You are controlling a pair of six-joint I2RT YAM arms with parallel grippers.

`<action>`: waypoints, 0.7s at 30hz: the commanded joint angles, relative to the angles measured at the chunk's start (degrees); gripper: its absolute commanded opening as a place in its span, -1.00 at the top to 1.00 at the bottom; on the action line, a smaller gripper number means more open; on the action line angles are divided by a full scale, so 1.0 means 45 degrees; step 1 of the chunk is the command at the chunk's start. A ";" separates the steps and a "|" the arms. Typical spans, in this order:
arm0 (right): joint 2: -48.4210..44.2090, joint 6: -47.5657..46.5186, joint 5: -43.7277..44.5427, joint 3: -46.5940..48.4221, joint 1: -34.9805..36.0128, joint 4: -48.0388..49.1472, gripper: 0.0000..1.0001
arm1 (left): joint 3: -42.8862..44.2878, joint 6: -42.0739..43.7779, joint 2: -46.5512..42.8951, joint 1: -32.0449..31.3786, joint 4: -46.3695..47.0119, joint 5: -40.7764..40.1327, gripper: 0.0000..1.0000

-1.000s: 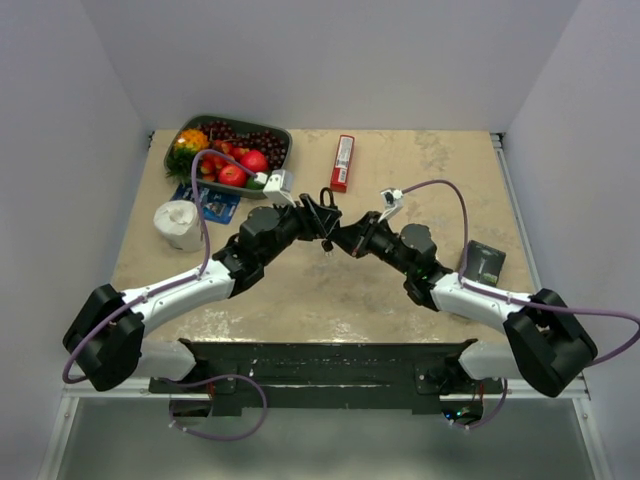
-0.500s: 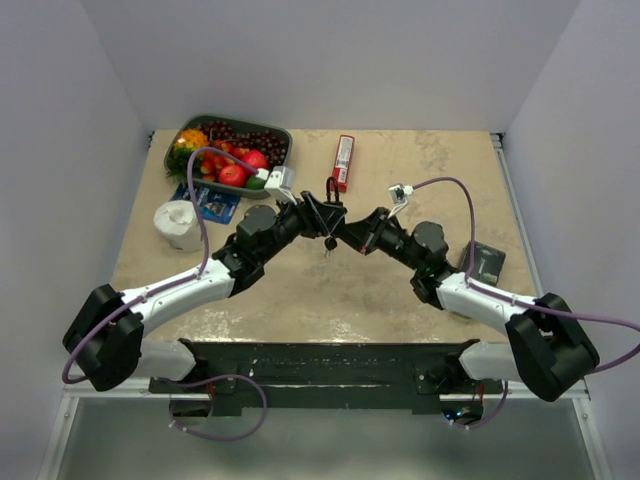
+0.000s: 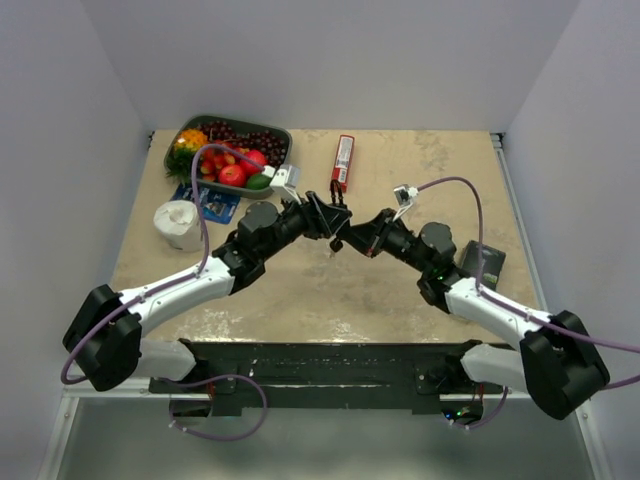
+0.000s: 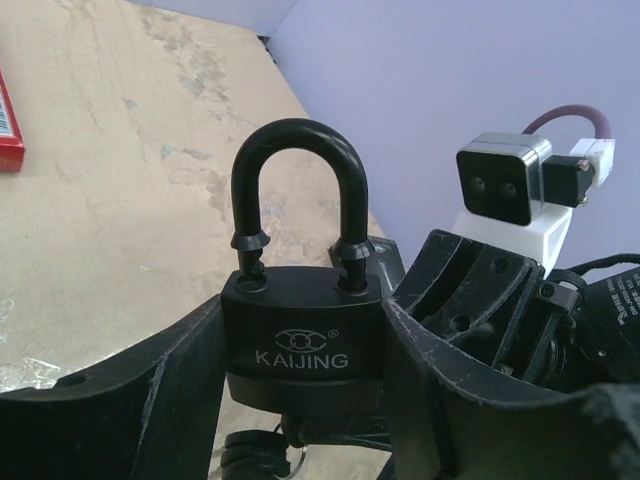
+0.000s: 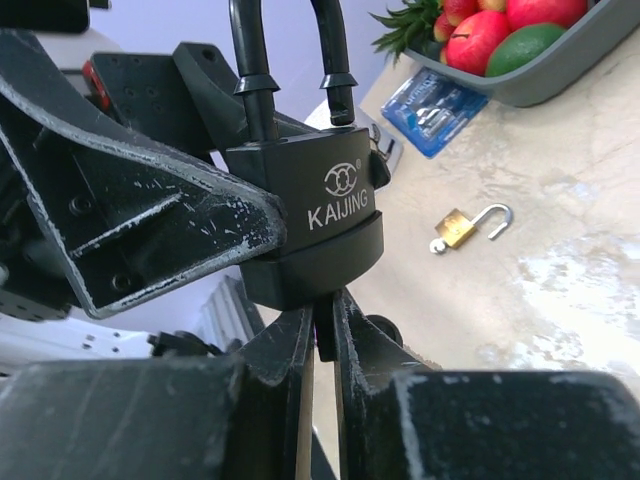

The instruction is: Unlock with the key

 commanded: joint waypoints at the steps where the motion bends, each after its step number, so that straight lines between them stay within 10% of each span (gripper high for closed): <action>1: -0.1493 -0.2055 0.1630 0.0930 -0.0607 -0.1791 0.58 | 0.0798 0.0525 -0.0261 -0.0494 -0.0545 0.2666 1.00; 7: -0.3524 -0.3152 0.0849 0.0228 -0.0607 -0.4467 -0.13 | 0.1345 0.0680 -0.0026 0.0326 -0.1209 0.3018 1.00; 21: -0.4800 -0.4636 -0.0927 0.2685 -0.0607 -0.7416 -0.43 | 0.2264 0.5030 0.0463 0.1147 -0.3025 0.8475 1.00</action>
